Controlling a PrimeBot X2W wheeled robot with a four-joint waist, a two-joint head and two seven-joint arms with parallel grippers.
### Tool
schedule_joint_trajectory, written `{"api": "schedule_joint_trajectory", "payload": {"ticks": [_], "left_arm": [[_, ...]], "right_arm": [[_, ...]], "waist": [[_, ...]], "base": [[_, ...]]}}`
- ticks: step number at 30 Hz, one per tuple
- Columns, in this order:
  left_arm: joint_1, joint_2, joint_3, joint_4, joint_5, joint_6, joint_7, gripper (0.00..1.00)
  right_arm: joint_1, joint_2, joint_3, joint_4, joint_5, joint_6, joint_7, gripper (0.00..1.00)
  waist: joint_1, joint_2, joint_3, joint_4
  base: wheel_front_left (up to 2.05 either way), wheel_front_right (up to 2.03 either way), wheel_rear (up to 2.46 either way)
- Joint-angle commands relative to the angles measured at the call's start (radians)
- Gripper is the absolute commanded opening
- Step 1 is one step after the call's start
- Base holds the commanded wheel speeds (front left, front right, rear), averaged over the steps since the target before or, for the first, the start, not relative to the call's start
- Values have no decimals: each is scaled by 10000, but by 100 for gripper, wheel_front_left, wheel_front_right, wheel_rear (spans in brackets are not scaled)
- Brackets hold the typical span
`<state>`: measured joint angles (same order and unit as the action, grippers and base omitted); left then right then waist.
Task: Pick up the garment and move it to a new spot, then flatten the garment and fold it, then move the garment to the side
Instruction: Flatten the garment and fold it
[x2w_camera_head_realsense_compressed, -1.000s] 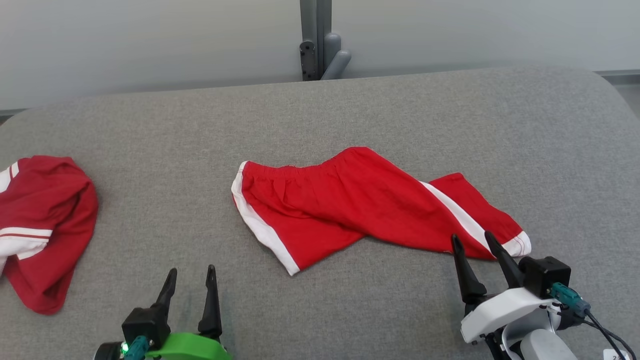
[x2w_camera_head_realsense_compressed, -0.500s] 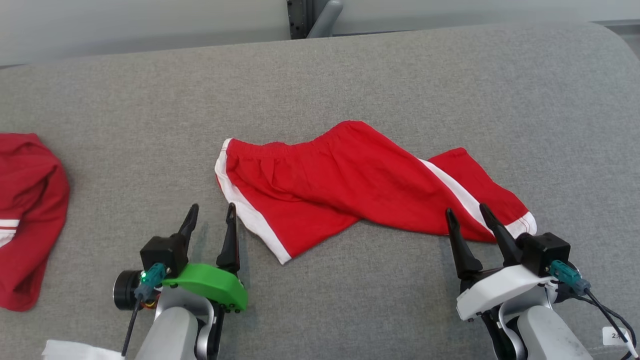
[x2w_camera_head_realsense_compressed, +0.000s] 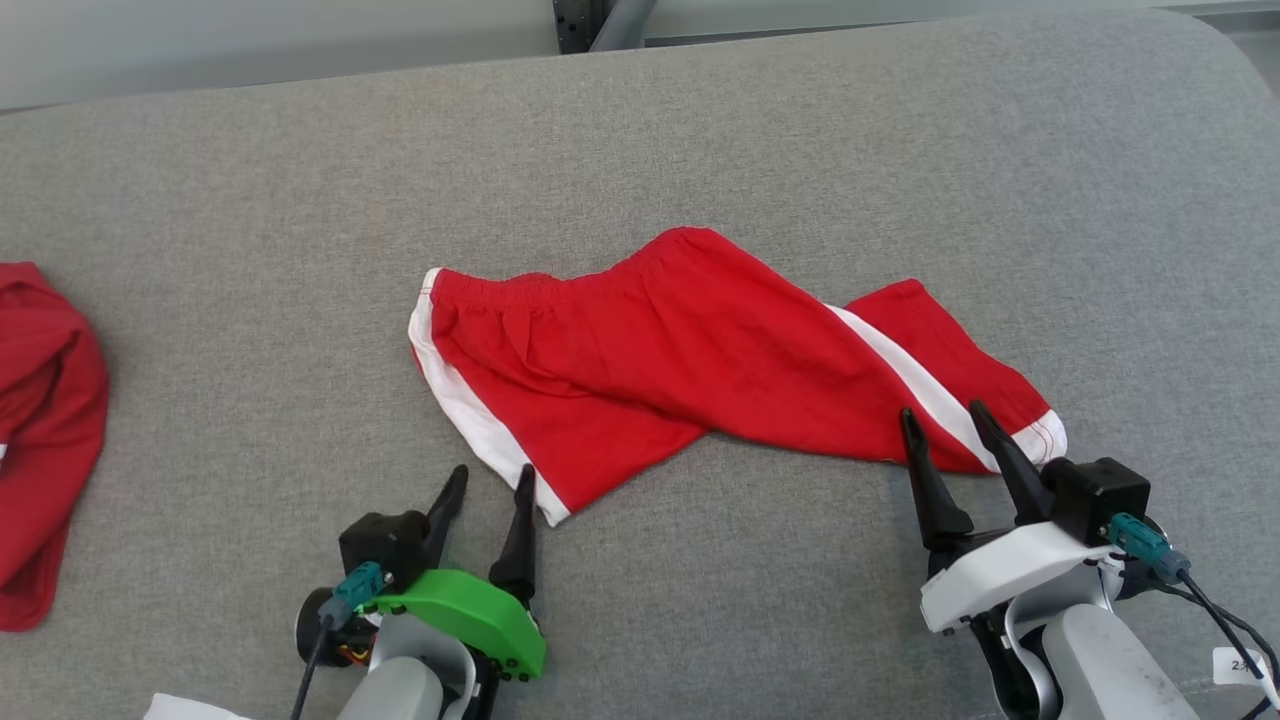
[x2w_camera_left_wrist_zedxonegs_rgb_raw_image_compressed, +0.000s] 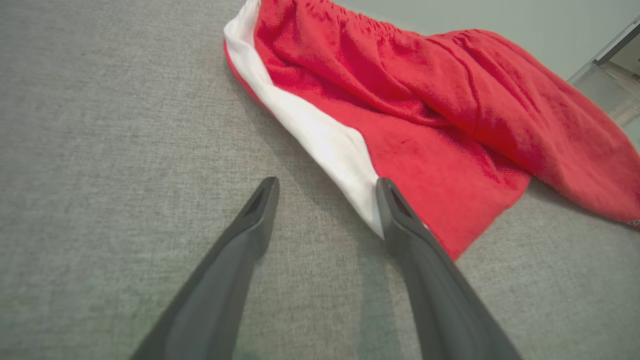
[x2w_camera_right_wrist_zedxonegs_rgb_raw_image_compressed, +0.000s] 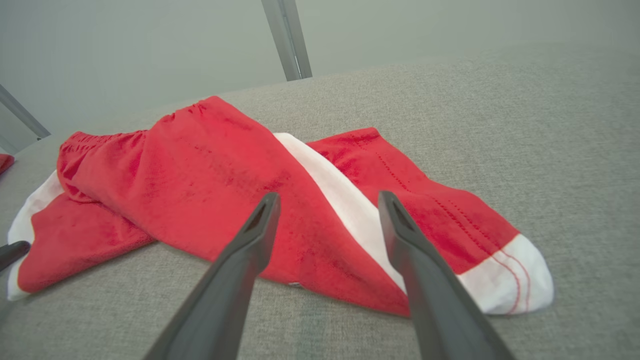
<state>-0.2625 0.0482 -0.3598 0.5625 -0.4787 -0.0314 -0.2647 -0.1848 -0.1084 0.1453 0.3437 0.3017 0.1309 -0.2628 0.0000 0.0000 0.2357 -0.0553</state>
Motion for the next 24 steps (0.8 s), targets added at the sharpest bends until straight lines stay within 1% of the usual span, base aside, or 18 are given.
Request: {"api": "schedule_joint_trajectory", "payload": {"ticks": [1,6,8,11,12,13,14,15,18,20,23,24], "left_arm": [[64,41,-187,64,4,-40,2,100],[37,39,-1040,-129,-293,-274,4,100],[47,44,-1422,-208,-194,-332,4,100],[85,41,-2006,-51,-319,-409,4,100],[63,47,-2182,21,-392,-441,4,89],[-31,44,-2337,26,-406,-484,6,45],[-157,40,-2444,-80,-449,-554,4,5],[-256,36,-2524,-176,-456,-596,4,0],[-519,45,-2572,-459,-322,-700,4,0],[-734,37,-2560,-765,-457,-764,3,0],[-1128,37,-2583,-1636,-770,-865,1,0],[-1128,37,-2583,-1636,-770,-865,1,0]], "right_arm": [[39,-36,22,20,-11,-3,-29,100],[-90,13,135,18,-46,-3,-29,100],[-106,10,186,40,-33,-3,-29,100],[-108,-34,232,71,20,-3,-29,100],[-97,-46,243,80,29,-3,-29,100],[-88,-67,243,92,47,-3,-29,100],[-89,-71,231,95,58,-3,-29,100],[-98,-69,221,101,64,-3,-29,100],[-108,-17,133,95,54,-3,-29,100],[-113,29,127,111,54,-3,-29,100],[-60,95,71,88,33,-3,-29,100],[-60,95,71,88,33,-3,-29,100]], "waist": [[0,0,-21,47],[0,0,-13,82],[0,0,-34,70],[0,0,-72,22],[0,0,-88,1],[0,0,-102,-18],[0,0,-109,-38],[0,0,-114,-57],[0,0,-166,-126],[0,0,-202,-169],[0,0,-247,-194],[0,0,-247,-194]], "base": [[0,0,0],[0,0,0],[0,0,0],[0,0,0],[0,0,0],[0,0,0],[0,0,0],[0,0,0],[0,0,0],[0,0,0],[0,0,0],[0,0,0]]}}
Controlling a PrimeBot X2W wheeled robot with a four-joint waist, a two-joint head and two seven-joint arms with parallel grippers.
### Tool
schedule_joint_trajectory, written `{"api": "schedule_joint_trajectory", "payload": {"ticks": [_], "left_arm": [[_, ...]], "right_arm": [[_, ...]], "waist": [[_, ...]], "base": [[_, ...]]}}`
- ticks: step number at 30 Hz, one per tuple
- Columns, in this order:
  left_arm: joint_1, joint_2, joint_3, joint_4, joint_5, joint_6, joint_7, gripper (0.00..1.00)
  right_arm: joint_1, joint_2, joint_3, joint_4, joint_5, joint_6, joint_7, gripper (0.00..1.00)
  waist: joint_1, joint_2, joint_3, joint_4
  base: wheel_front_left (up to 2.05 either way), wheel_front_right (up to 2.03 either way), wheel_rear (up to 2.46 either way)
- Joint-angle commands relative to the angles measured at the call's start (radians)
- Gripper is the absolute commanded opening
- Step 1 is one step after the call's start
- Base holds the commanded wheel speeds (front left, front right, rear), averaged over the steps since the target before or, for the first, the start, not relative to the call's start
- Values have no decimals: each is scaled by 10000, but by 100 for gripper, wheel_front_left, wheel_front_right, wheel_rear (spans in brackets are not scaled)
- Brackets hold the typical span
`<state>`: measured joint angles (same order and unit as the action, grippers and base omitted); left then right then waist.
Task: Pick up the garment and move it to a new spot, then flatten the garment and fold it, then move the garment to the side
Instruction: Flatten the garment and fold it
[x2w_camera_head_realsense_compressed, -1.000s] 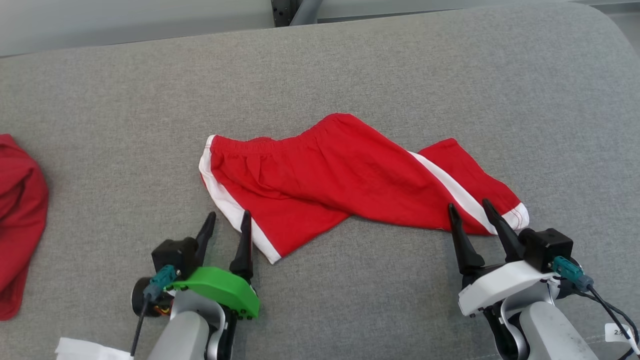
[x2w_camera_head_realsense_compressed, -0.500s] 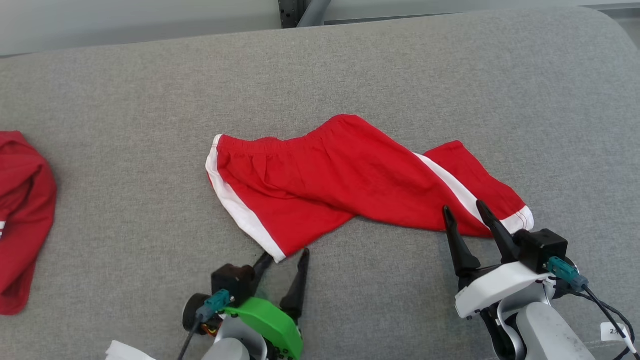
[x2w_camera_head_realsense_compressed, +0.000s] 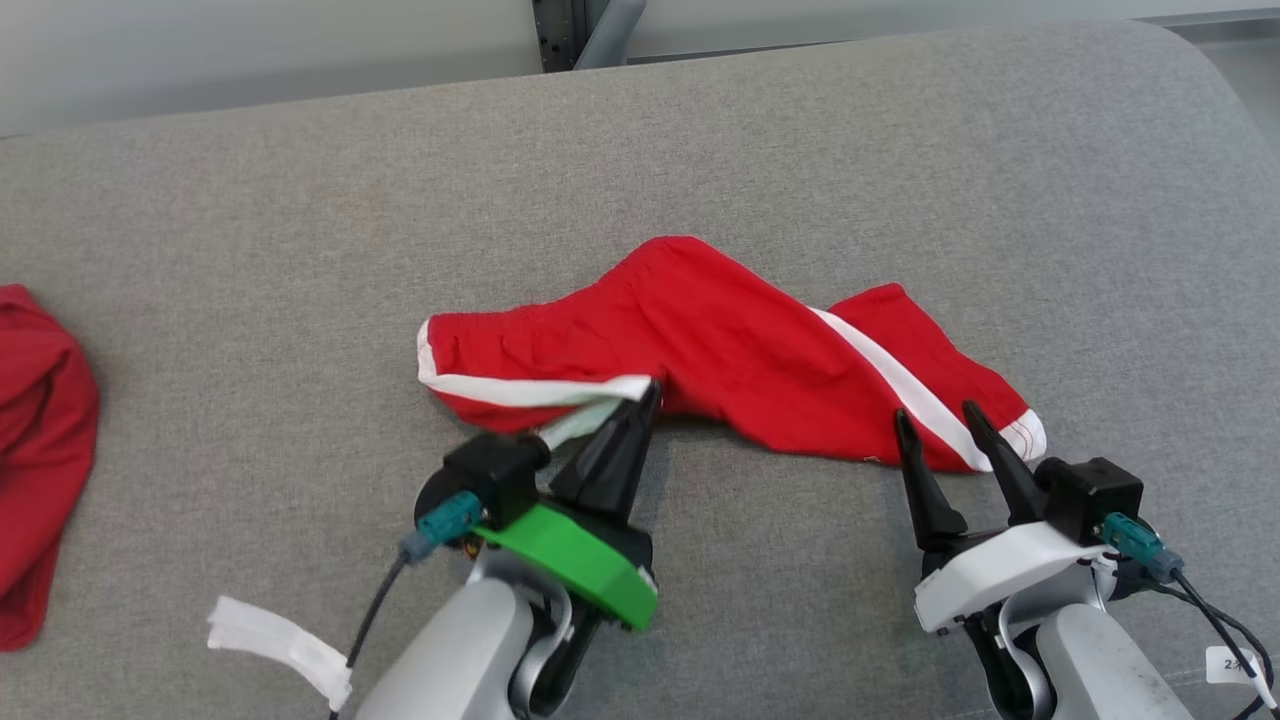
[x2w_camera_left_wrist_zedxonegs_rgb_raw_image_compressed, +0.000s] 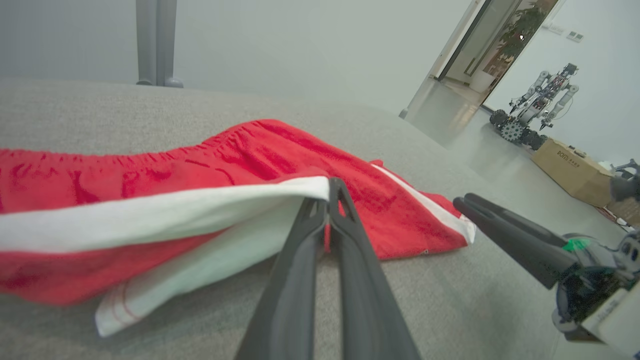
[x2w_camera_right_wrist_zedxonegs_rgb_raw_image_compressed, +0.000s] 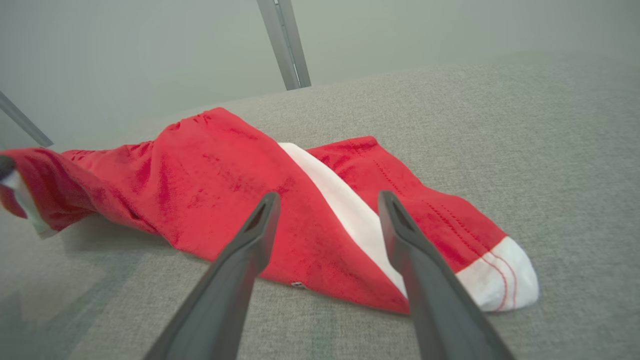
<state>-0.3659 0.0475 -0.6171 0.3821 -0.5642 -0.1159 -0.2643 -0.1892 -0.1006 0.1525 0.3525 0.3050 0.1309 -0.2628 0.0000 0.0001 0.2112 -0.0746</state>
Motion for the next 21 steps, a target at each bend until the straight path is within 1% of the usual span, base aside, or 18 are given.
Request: {"api": "schedule_joint_trajectory", "payload": {"ticks": [1,4,6,9,12,14,15,16,17,19,21], "left_arm": [[-209,53,51,-133,-154,-48,-3,0],[-787,54,297,-875,-1037,-75,-3,0],[-1257,50,326,-885,-1586,4,0,0],[-2255,48,120,-133,-1495,310,0,0],[-3082,54,-24,811,-1767,668,0,0],[-3588,31,-302,1427,-1858,814,0,0],[-3704,51,-448,1811,-2048,907,2,32],[-3827,60,-553,2163,-2181,1012,2,98],[-3987,60,-612,2510,-2243,1154,2,100],[-4207,46,-779,3114,-1986,1359,0,100],[-4099,53,-725,3526,-1924,1520,0,100]], "right_arm": [[3,23,-18,2,1,-3,-29,100],[50,74,-60,15,-14,-3,-29,100],[35,86,-48,17,-17,-3,-29,100],[-175,135,105,3,16,-3,-29,100],[-393,191,265,-61,108,-3,-29,100],[-481,229,322,-92,132,-3,-29,100],[-513,254,332,-92,144,-3,-29,100],[-563,280,345,-90,171,-3,-29,100],[-616,305,362,-93,195,-3,-29,100],[-699,339,369,-90,239,-3,-29,100],[-624,352,270,-118,216,-3,-29,100]], "waist": [[0,-1,-20,-3],[0,-1,-56,-20],[0,-1,-33,-58],[0,-1,135,-268],[0,-1,441,-623],[0,-1,652,-861],[0,-1,730,-975],[0,-1,807,-1093],[0,-1,858,-1200],[0,-1,930,-1367],[0,-1,916,-1409]], "base": [[0,0,0],[0,0,0],[0,0,0],[0,0,0],[0,0,0],[0,0,0],[0,0,0],[0,0,0],[0,0,0],[0,0,0],[0,0,0]]}}
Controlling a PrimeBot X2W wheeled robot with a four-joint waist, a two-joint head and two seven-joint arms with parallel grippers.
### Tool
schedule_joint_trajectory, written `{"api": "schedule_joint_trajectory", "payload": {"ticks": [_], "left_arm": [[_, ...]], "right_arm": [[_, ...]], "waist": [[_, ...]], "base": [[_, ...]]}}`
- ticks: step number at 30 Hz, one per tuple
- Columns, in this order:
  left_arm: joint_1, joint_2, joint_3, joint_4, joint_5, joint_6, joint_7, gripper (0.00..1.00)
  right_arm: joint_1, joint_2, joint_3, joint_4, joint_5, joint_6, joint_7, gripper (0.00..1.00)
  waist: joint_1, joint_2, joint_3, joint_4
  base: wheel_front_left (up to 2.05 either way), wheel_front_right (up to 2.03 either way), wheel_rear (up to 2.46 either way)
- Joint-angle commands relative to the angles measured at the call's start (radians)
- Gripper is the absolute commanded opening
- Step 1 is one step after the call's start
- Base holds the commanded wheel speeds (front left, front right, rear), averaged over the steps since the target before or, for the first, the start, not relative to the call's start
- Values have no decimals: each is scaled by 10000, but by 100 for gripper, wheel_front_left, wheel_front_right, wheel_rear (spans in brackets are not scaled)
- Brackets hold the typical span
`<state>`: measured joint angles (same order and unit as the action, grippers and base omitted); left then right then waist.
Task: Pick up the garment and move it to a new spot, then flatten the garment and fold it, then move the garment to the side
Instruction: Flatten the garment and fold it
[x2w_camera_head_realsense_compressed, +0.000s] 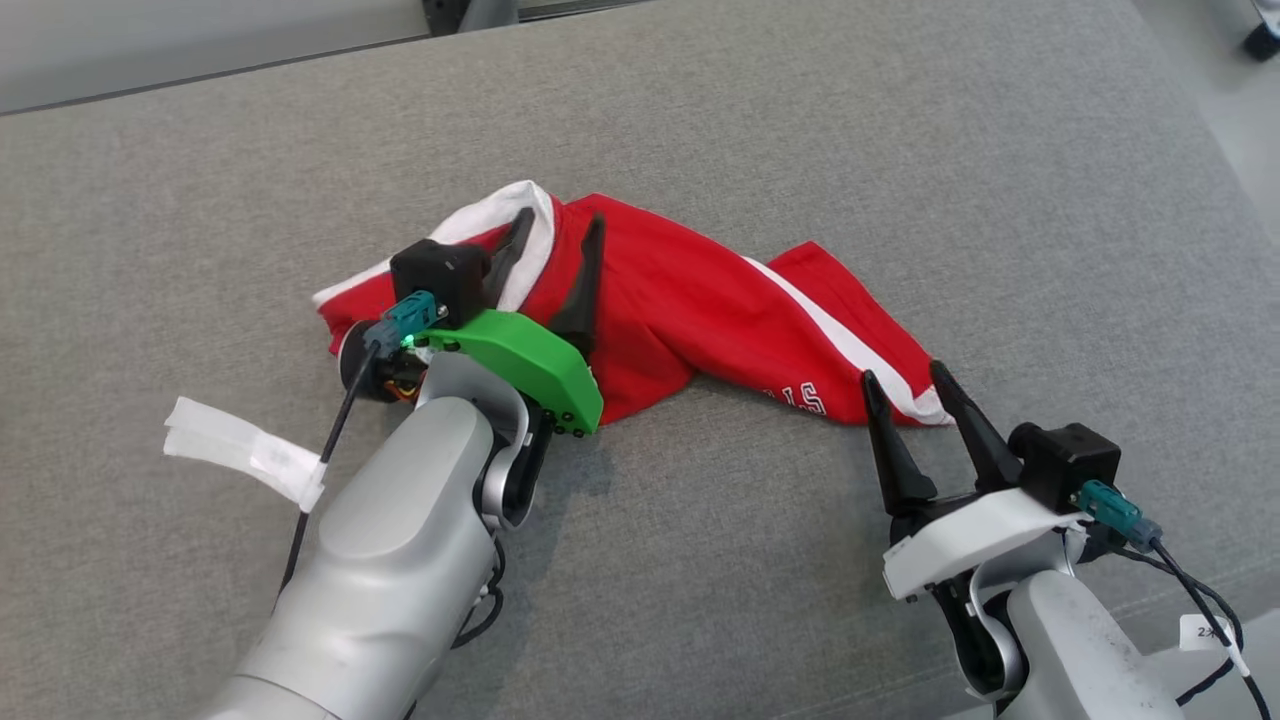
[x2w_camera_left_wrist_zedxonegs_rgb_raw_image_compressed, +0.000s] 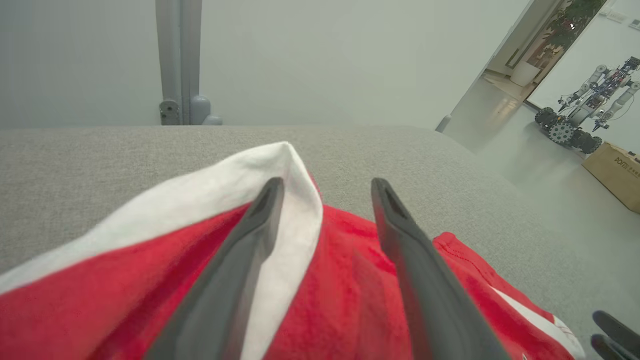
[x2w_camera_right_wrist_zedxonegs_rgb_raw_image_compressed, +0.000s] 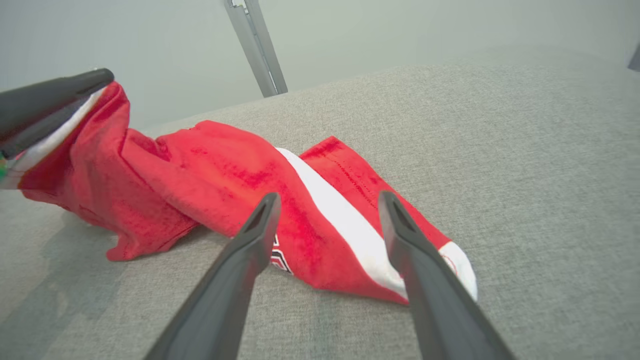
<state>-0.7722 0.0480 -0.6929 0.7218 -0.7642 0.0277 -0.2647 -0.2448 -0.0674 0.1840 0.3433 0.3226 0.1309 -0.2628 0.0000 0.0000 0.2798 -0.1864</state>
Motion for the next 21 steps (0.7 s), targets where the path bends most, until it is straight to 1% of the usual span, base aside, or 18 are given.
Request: {"api": "schedule_joint_trajectory", "payload": {"ticks": [1,3,7,14,17,21], "left_arm": [[69,53,68,274,156,139,4,100],[255,48,256,414,387,245,4,100],[767,47,716,306,954,259,4,100],[2272,45,1762,-725,2174,112,4,100],[3031,33,2161,-1351,2863,166,4,100],[4049,47,2871,-2138,3536,305,4,100]], "right_arm": [[-30,34,-76,-21,40,-3,-28,100],[61,38,-174,10,15,-3,-28,100],[166,1,-217,-7,-101,-3,-28,100],[492,-36,-96,-30,-153,-3,-28,100],[637,-28,63,-10,-141,-3,-28,100],[757,-12,215,15,-111,-3,-28,100]], "waist": [[0,0,184,-281],[0,0,57,-201],[0,0,-325,122],[0,0,-1295,881],[0,0,-1660,1230],[0,0,-1888,1704]], "base": [[0,0,0],[0,0,0],[0,0,0],[0,0,0],[0,0,0],[0,0,0]]}}
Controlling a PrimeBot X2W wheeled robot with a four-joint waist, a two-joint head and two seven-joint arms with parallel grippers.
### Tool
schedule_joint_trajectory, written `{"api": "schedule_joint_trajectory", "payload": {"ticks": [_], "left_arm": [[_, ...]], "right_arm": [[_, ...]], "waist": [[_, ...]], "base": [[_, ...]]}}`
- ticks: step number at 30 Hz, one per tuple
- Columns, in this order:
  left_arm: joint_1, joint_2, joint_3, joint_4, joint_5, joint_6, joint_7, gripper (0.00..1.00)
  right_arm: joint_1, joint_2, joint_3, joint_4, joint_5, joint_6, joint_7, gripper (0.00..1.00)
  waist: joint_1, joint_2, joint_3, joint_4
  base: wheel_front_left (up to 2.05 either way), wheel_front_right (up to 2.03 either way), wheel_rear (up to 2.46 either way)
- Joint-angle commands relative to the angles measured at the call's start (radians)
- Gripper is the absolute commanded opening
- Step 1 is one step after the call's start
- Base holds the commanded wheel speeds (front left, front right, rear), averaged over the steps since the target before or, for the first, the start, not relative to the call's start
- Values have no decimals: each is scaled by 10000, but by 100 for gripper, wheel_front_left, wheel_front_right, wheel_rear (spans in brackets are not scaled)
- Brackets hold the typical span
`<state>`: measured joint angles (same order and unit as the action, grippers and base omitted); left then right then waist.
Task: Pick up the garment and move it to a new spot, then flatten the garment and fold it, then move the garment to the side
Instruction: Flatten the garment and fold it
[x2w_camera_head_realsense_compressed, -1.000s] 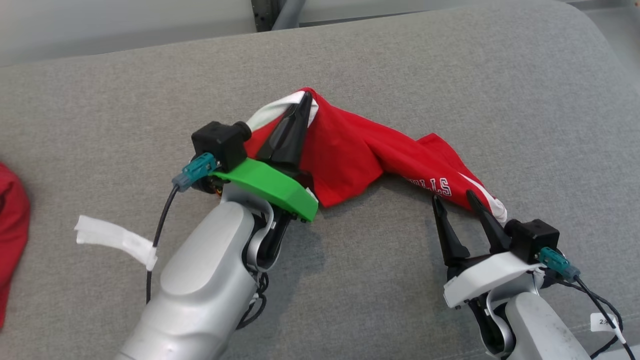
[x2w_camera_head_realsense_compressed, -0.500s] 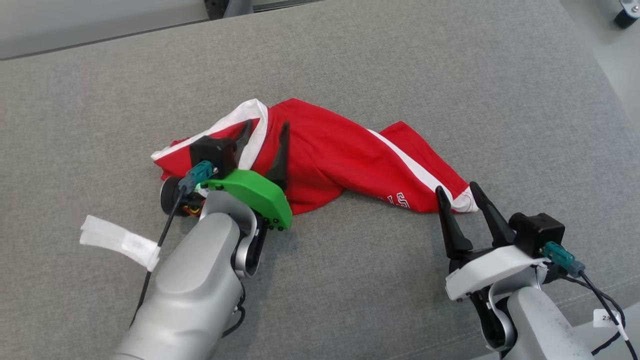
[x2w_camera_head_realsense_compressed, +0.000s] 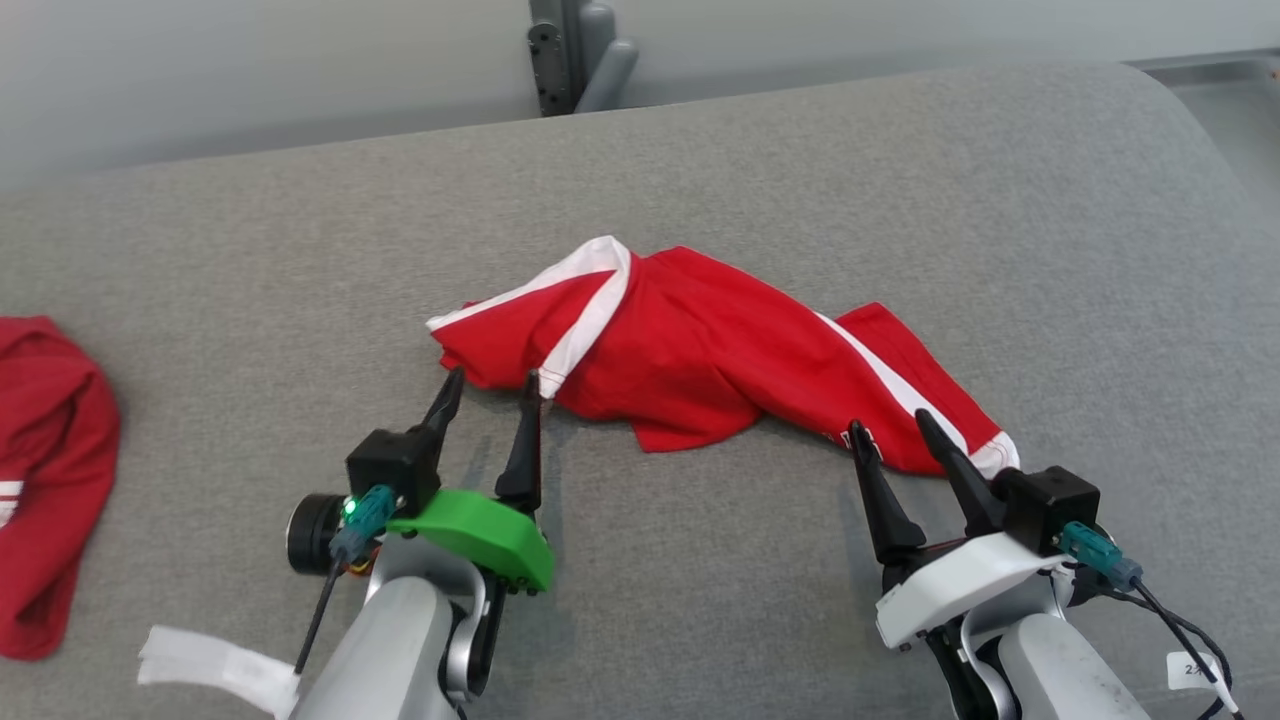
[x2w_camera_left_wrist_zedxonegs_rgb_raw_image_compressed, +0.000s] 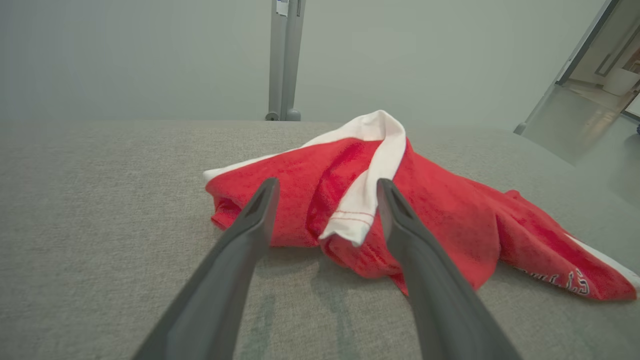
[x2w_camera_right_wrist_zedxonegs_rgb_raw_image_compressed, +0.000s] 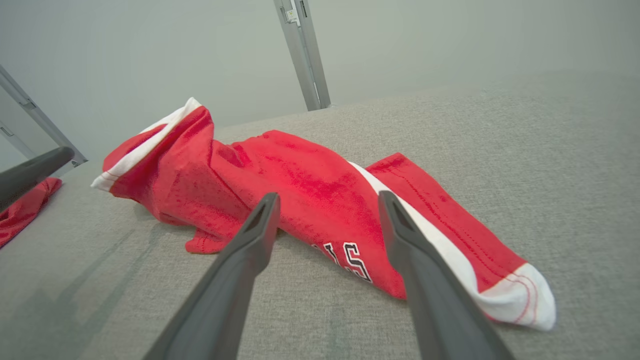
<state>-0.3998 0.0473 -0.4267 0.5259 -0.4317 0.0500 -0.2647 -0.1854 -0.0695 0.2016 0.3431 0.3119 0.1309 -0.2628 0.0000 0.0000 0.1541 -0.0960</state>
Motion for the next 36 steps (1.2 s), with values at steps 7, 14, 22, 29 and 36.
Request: {"api": "schedule_joint_trajectory", "payload": {"ticks": [7,14,22,29,36], "left_arm": [[1720,47,1069,-1201,866,88,4,100],[2858,47,1106,-1597,967,-108,6,100],[3197,45,783,-1554,776,-220,4,100],[3168,44,530,-1511,778,-263,4,100],[2932,44,281,-1558,575,-151,5,100]], "right_arm": [[116,-42,297,71,10,-3,-28,100],[-312,-133,718,115,175,-3,-28,100],[-1285,-160,1295,1085,485,-3,-28,100],[-2089,52,945,2203,1146,-3,-27,100],[-2476,114,298,2651,703,-3,-28,100]], "waist": [[0,0,-672,1614],[0,0,-521,2812],[0,0,-264,4294],[0,0,122,4975],[0,0,421,5146]], "base": [[0,0,0],[0,0,0],[0,0,0],[0,0,0],[0,0,0]]}}
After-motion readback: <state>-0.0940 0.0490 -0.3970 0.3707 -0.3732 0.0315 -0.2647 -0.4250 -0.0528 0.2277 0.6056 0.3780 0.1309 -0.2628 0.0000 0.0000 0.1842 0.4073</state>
